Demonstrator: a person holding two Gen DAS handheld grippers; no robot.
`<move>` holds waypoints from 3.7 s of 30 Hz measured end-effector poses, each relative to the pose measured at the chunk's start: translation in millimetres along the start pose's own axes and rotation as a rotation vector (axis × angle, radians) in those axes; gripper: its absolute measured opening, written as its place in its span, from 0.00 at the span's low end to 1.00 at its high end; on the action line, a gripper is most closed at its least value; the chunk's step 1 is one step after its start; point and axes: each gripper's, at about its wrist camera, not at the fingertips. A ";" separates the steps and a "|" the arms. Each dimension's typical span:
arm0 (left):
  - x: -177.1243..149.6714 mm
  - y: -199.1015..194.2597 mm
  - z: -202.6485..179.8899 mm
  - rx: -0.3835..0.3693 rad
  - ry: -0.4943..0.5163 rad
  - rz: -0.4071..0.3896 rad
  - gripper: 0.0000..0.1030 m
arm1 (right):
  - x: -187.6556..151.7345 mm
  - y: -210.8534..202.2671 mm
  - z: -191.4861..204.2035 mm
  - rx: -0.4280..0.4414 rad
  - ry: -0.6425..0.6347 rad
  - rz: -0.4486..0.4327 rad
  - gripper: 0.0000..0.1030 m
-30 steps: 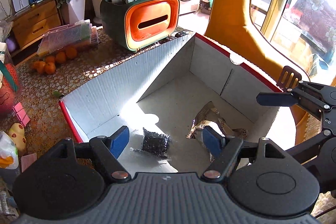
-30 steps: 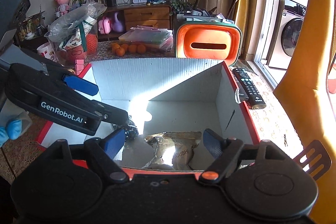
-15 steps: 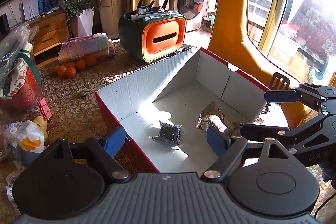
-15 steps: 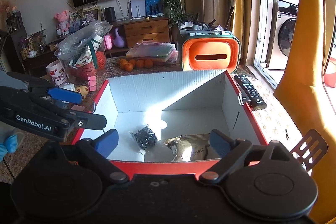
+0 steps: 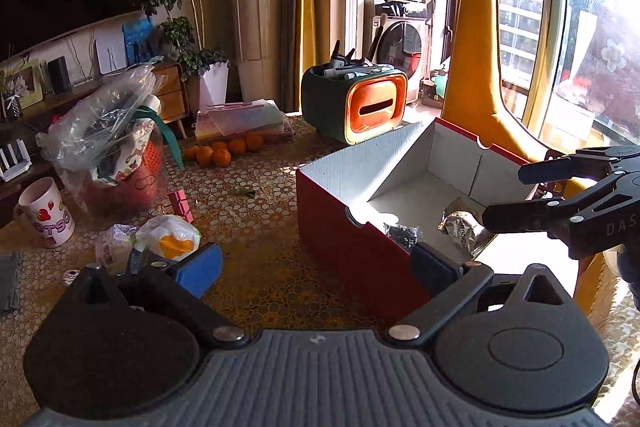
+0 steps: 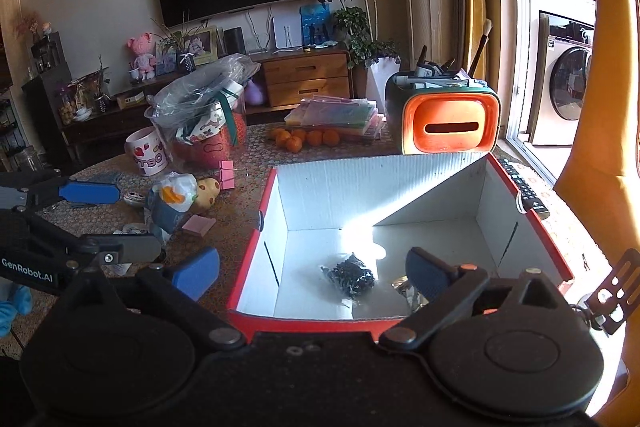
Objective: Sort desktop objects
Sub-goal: 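Move both tools back toward the medicine sheet and blue bottle, then grasp the blue-labelled bottle with the right gripper while the left grasps the blister sheet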
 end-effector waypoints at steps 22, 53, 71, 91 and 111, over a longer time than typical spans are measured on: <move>-79.4 -49.9 91.4 0.104 -0.081 -0.060 0.98 | 10.3 52.0 111.5 0.060 -0.054 0.020 0.98; -123.0 66.5 155.4 0.244 -0.097 0.052 0.98 | 3.0 191.5 202.1 0.039 -0.074 0.167 0.92; -130.8 86.1 168.1 0.255 -0.144 0.084 0.98 | 11.0 249.3 232.7 -0.044 0.068 0.320 0.77; -128.9 88.8 168.1 0.259 -0.151 0.090 0.98 | 2.7 255.4 230.2 -0.064 0.119 0.343 0.61; -111.7 105.0 176.4 0.235 -0.202 0.096 0.71 | 0.2 228.1 174.3 -0.050 0.160 0.326 0.61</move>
Point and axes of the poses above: each gripper's, at about its wrist camera, not at the fingertips, and y roughly the way its jaws point, z to its left, x to its top, and after that the axes turned 3 degrees about z, right-handed
